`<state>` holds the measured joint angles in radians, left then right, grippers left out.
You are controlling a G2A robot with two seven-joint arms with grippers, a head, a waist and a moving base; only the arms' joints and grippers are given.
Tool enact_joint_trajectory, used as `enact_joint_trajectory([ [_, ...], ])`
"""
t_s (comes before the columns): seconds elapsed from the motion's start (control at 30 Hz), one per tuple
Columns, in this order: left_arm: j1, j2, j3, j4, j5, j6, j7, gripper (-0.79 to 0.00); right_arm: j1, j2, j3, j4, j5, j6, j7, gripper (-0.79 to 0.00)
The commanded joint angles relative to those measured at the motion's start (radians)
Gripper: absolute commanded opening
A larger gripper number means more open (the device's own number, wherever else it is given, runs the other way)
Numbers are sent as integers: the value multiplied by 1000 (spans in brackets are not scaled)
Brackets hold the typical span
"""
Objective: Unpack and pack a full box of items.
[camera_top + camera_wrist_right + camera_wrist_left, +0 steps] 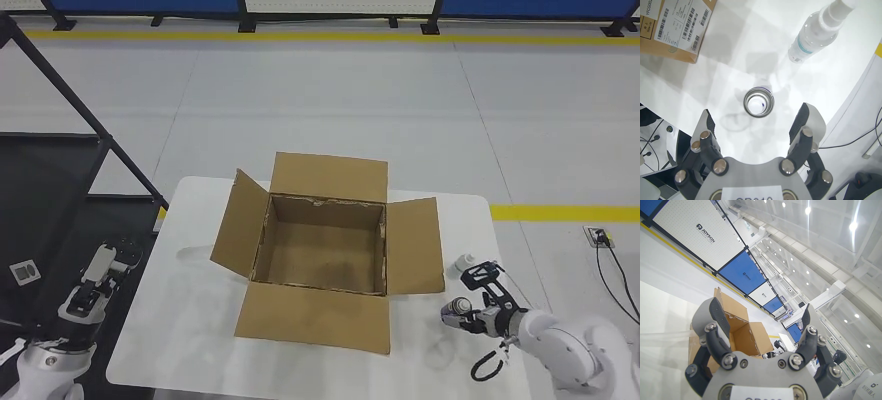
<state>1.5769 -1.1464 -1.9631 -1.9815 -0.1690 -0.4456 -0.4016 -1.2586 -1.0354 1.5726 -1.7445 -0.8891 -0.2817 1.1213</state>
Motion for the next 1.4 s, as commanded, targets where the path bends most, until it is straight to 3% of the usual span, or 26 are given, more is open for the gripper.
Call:
enact_joint_trajectory([
  [0.0, 0, 0, 0, 0, 0, 0, 0, 0, 22, 0, -17, 23, -5, 7, 5, 0],
  [0.1, 0, 0, 0, 0, 0, 0, 0, 0, 53, -1, -41, 53, -11, 22, 11, 0],
  [0.17, 0, 0, 0, 0, 0, 0, 0, 0, 69, 0, -53, 72, -15, 28, 20, -203],
  [0.2, 0, 0, 0, 0, 0, 0, 0, 0, 76, 0, -59, 78, -15, 30, 24, -369],
  [0.33, 0, 0, 0, 0, 0, 0, 0, 0, 90, 2, -71, 91, -13, 30, 32, -650],
  [0.37, 0, 0, 0, 0, 0, 0, 0, 0, 90, 2, -73, 92, -13, 30, 33, -757],
  [0.4, 0, 0, 0, 0, 0, 0, 0, 0, 90, 3, -74, 91, -11, 29, 34, -785],
  [0.8, 0, 0, 0, 0, 0, 0, 0, 0, 46, 16, -12, 5, 21, 68, 6, -785],
  [1.07, 0, 0, 0, 0, 0, 0, 0, 0, -85, 24, 204, -273, 107, 220, -75, -785],
  [1.17, 0, 0, 0, 0, 0, 0, 0, 0, -126, 23, 251, -372, 138, 227, -121, -785],
  [1.37, 0, 0, 0, 0, 0, 0, 0, 0, -88, 18, 230, -462, 249, 276, -213, -785],
])
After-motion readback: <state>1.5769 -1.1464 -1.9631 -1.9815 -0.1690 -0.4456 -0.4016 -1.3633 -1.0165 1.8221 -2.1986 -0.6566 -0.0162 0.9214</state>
